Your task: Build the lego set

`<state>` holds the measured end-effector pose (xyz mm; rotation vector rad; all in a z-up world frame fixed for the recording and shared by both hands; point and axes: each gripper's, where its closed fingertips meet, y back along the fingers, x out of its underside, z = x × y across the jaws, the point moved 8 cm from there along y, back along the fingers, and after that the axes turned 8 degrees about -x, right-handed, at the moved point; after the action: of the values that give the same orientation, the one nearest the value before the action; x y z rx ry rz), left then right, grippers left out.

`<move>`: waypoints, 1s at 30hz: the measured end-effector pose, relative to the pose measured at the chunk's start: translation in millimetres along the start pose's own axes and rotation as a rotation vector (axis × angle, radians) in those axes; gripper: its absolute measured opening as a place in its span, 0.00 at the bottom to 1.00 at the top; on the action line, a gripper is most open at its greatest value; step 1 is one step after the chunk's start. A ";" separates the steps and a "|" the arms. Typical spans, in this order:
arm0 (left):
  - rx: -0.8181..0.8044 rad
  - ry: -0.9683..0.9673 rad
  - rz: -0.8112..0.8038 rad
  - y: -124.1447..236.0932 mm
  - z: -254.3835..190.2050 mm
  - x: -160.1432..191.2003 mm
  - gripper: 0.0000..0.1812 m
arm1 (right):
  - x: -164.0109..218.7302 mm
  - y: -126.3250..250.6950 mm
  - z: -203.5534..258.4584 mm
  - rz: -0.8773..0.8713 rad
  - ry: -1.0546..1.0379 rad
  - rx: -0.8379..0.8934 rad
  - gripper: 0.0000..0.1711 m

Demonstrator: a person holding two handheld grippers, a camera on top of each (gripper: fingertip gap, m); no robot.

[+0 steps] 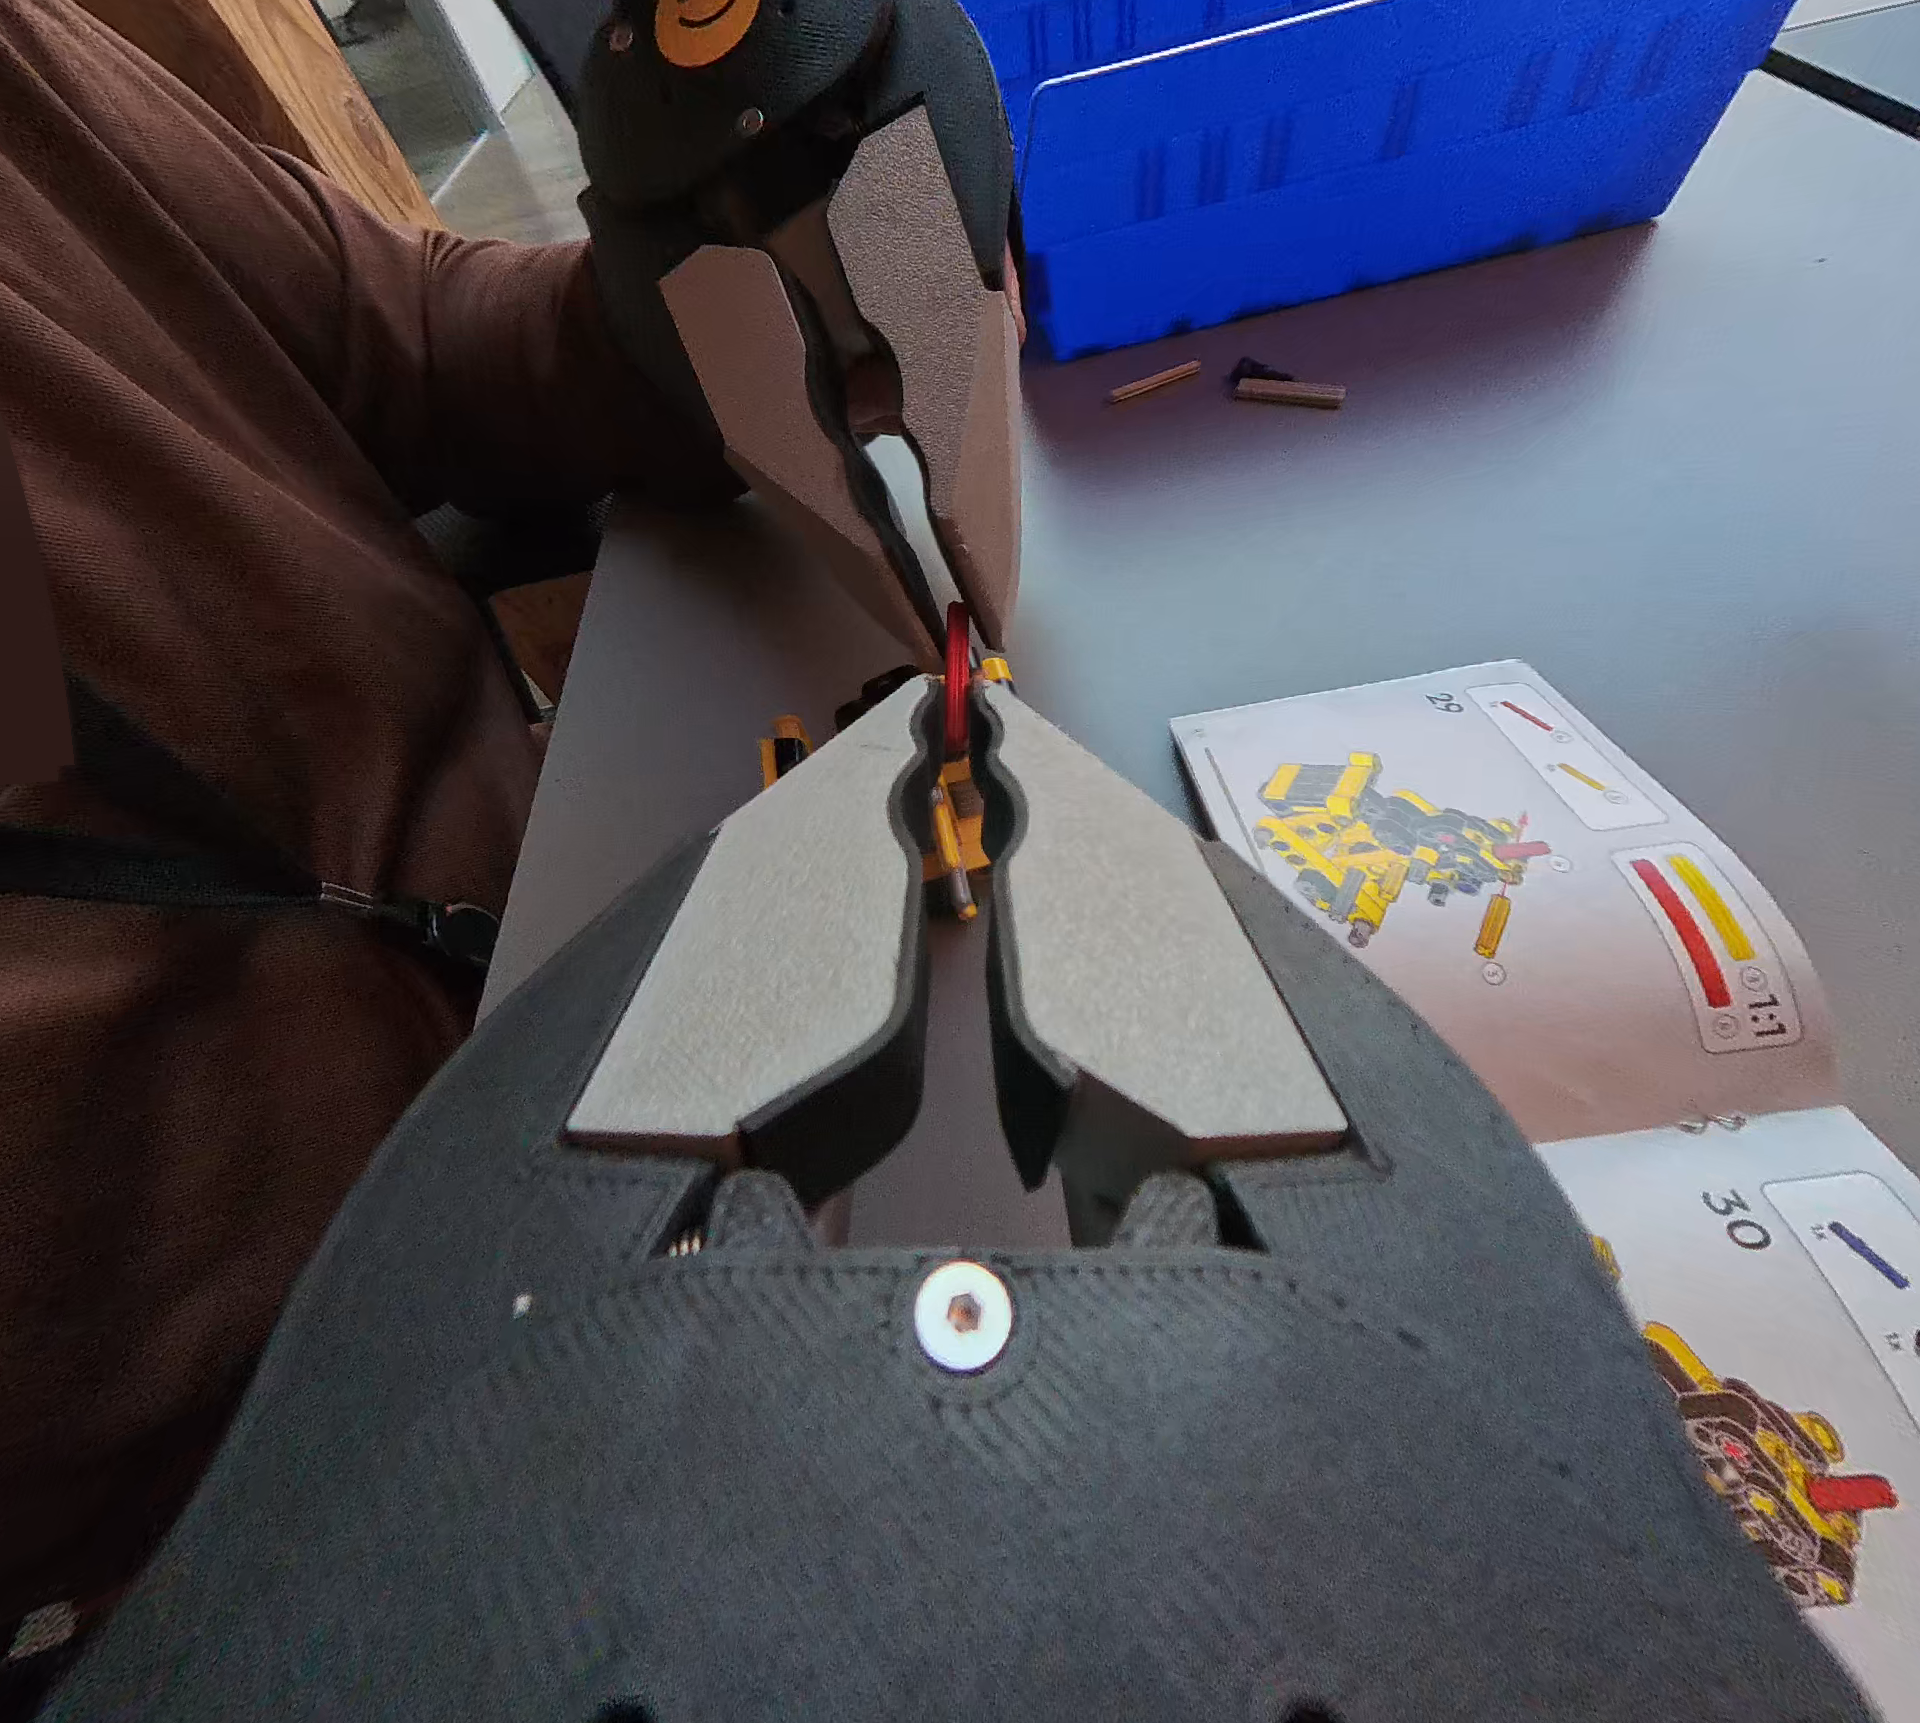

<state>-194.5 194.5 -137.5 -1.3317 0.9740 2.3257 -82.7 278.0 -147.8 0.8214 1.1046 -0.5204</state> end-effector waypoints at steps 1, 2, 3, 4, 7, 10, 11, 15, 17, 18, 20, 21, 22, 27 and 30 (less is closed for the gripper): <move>0.000 -0.003 -0.006 0.1 -0.7 -0.7 0.03 | 0.0 -0.4 0.5 -0.001 -0.001 -0.007 0.00; 0.001 -0.004 -0.006 -0.2 -1.1 -0.8 0.03 | -0.1 -0.5 0.5 -0.001 -0.003 -0.007 0.00; 0.001 -0.006 0.002 -0.7 -1.4 -0.3 0.02 | 0.1 -0.5 0.1 0.000 -0.004 -0.006 0.00; -0.003 -0.013 0.010 -1.3 -1.5 0.4 0.02 | 0.4 -0.6 -0.1 0.003 -0.006 -0.005 0.00; -0.018 -0.021 0.029 -2.2 -1.0 1.7 0.02 | -0.1 -0.4 -1.4 -0.003 -0.007 0.013 0.00; -0.013 0.077 0.007 -2.0 4.6 0.2 0.01 | -7.8 4.2 -2.5 -0.091 -0.008 0.032 0.00; -0.002 0.128 -0.022 -1.2 6.7 -1.7 0.01 | -12.4 6.4 -1.6 -0.141 -0.002 0.031 0.00; 0.065 0.340 -0.174 1.9 13.9 -8.4 0.01 | -26.7 14.1 2.4 -0.296 0.035 0.039 0.00; 0.102 0.419 -0.258 5.3 18.3 -10.4 0.01 | -32.4 24.6 2.8 -0.385 0.059 0.071 0.00; 0.116 0.460 -0.295 7.0 20.8 -10.5 0.01 | -34.2 31.1 2.8 -0.435 0.065 0.080 0.00; 0.145 0.513 -0.346 8.7 23.6 -10.1 0.01 | -34.5 39.8 0.6 -0.501 0.046 0.073 0.01; 0.147 0.523 -0.355 8.8 24.4 -9.6 0.01 | -34.0 40.8 -0.7 -0.511 0.026 0.055 0.03; 0.145 0.523 -0.362 8.7 24.6 -9.5 0.01 | -33.8 39.8 -0.9 -0.512 0.009 0.028 0.05; 0.145 0.493 -0.368 8.1 20.9 -12.3 0.01 | -32.8 25.1 3.1 -0.419 0.044 0.030 0.07; 0.143 0.489 -0.363 7.8 19.9 -12.4 0.01 | -32.4 19.0 4.9 -0.386 0.064 0.038 0.04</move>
<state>-205.1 203.4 -116.9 -1.8788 0.9083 1.6680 -78.4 284.8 -110.8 0.6623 1.3248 -0.8430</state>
